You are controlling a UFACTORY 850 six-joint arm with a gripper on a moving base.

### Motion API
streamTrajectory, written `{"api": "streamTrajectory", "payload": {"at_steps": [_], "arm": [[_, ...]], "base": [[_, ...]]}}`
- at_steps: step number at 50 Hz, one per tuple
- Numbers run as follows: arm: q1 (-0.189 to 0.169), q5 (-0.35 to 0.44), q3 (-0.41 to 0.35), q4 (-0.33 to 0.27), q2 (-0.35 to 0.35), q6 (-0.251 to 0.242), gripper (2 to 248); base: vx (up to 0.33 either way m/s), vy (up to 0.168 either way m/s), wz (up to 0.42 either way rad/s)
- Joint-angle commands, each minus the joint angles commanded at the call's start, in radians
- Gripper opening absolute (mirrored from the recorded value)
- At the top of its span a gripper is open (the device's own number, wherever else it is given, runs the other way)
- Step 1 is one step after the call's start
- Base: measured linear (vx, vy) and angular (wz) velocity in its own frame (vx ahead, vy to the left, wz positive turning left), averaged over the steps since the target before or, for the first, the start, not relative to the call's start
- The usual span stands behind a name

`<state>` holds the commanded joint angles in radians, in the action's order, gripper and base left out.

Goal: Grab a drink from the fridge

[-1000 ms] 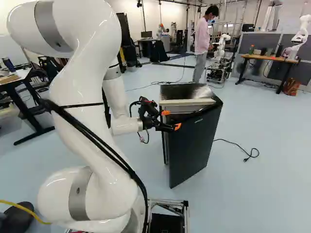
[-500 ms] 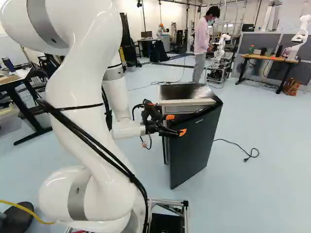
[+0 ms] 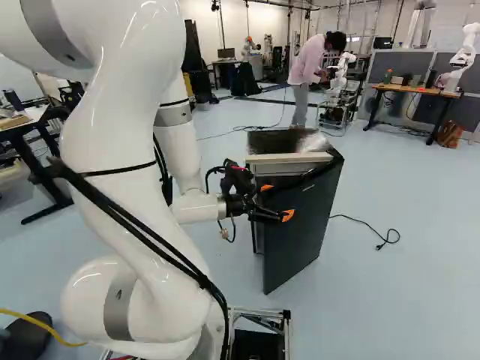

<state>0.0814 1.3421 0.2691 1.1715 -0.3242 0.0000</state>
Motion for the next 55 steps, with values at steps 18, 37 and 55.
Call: {"api": "streamTrajectory", "payload": {"at_steps": [18, 37, 55], "arm": [[-0.023, 0.000, -0.077, 0.000, 0.049, 0.000, 247], [-0.092, 0.000, -0.116, 0.000, 0.075, 0.000, 247], [-0.182, 0.000, -0.127, 0.000, 0.082, 0.000, 247]], "base": [[0.000, 0.000, 0.000], [0.000, 0.000, 0.000], [0.000, 0.000, 0.000]]}}
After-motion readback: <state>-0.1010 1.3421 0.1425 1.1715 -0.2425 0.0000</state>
